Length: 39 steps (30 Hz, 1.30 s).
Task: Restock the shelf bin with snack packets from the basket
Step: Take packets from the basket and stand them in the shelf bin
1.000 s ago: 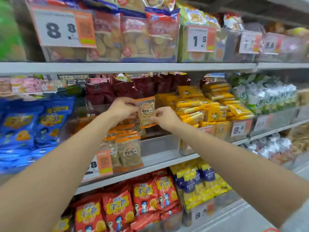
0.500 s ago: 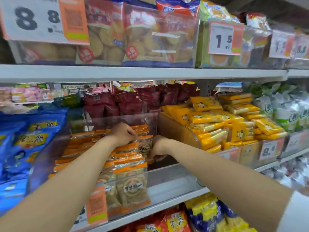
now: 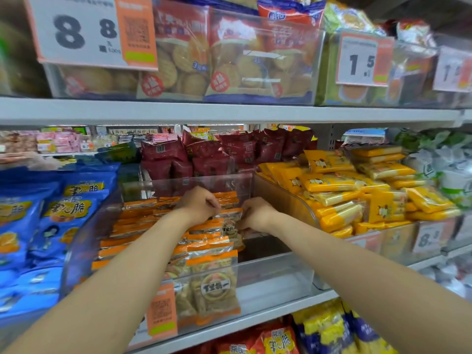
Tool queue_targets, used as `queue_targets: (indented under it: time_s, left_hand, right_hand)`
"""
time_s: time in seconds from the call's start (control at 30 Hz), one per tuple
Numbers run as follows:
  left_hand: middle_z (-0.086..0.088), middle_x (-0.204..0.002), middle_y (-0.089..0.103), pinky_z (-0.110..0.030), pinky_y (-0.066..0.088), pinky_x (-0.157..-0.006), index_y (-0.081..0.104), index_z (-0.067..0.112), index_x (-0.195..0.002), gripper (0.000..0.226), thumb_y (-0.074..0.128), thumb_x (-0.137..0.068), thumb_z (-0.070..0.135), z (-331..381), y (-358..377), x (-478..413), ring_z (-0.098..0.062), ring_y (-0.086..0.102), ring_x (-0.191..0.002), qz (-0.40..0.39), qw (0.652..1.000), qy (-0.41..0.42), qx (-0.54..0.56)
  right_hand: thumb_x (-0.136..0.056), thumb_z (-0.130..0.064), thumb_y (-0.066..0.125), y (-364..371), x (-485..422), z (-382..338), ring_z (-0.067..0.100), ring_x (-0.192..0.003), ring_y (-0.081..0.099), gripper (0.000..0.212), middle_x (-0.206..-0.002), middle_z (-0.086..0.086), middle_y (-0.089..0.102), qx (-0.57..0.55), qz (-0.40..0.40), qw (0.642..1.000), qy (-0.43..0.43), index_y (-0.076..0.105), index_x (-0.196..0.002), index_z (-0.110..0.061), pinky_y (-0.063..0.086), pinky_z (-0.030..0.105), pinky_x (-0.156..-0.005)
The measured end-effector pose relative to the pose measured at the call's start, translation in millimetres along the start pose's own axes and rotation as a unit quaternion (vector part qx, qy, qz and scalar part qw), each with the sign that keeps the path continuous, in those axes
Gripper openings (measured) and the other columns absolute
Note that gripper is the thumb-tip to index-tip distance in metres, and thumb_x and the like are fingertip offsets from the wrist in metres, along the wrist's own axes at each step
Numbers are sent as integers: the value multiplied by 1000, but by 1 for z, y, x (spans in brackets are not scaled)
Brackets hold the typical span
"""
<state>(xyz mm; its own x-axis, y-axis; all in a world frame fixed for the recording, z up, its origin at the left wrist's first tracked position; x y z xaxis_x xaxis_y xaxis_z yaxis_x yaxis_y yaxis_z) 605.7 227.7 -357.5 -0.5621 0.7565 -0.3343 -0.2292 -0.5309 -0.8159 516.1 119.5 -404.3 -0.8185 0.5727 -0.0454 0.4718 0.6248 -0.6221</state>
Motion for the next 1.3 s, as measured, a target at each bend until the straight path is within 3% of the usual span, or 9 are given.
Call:
queue_targets:
  time_s: [0.13,0.33,0.47,0.57,0.7,0.83,0.93,1.03,1.3]
  left_hand:
    - [12,-84,68,-21,50,-77,70,32,-72,19,73,-85,19,2,0,0,-5,63,-86,1,1000,8,3]
    - [8,-92,69,-18,45,-73,73,28,-80,12,70,-87,18,4,4,0,-6,62,-89,-13,1000,7,4]
    - [8,-90,69,-18,46,-74,73,26,-81,10,70,-86,18,1,3,0,-6,62,-88,-4,1000,-3,9]
    - [7,-92,70,-18,45,-74,73,25,-82,9,70,-86,19,1,4,0,-5,62,-88,-3,1000,-3,10]
    - [7,-95,70,-21,47,-76,74,26,-82,8,69,-87,21,0,3,-1,-7,62,-89,0,1000,-7,3]
    - [7,-95,70,-25,49,-78,74,25,-82,11,65,-89,22,-1,0,-2,-8,61,-89,14,1000,-10,11]
    - [7,-97,69,-27,50,-80,74,21,-87,13,62,-91,25,-3,-4,-3,-9,60,-90,35,999,-16,22]
    - [8,-98,69,-29,51,-83,73,24,-85,14,61,-92,24,-3,-4,-3,-8,60,-91,32,999,-14,10]
    - [10,-93,67,-29,52,-82,68,28,-80,16,60,-92,22,12,-17,6,-8,61,-92,51,998,-13,26]
  right_hand:
    - [-80,5,73,2,1,-1,29,-98,68,27,-107,14,68,1,0,1000,-4,58,-82,-18,60,42,-81]
    - [-80,9,70,12,1,9,27,-102,67,35,-113,14,67,-32,-51,997,43,64,-111,-6,60,37,-82]
    - [-77,-1,77,2,1,1,22,-91,69,24,-100,8,70,8,-22,1000,13,66,-94,-13,60,35,-81]
    - [-74,-6,81,-12,6,-12,13,-75,63,26,-82,-3,65,4,22,999,-32,60,-81,-20,51,23,-61]
    - [-74,-5,80,-12,8,-13,14,-78,57,46,-90,0,58,32,23,999,-33,51,-108,-13,48,23,-62]
    - [-74,-3,79,-15,8,-13,14,-83,53,47,-94,0,54,32,35,998,-35,47,-106,-16,51,30,-73]
    - [-74,-4,79,-18,5,-12,11,-79,51,48,-95,0,54,37,47,998,-36,46,-108,-16,48,26,-70]
    - [-76,-6,77,-15,3,-11,9,-77,51,62,-92,-3,53,55,40,997,-35,42,-127,-11,42,20,-59]
    - [-75,-11,77,-26,15,-31,21,-85,57,44,-96,5,59,58,100,989,-97,45,-105,-17,46,27,-62]
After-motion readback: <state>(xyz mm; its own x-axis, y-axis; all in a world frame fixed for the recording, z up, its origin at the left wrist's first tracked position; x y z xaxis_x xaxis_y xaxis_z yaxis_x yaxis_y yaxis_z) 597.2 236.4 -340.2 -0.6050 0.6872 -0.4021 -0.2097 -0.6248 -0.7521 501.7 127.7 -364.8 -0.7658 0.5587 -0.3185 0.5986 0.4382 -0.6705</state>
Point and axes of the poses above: each hand's wrist, its own x-axis away from the middle knuckle, its own y-axis out of the palm, z = x × y, the point moved 10 cm from there along -x, towards the middle knuckle
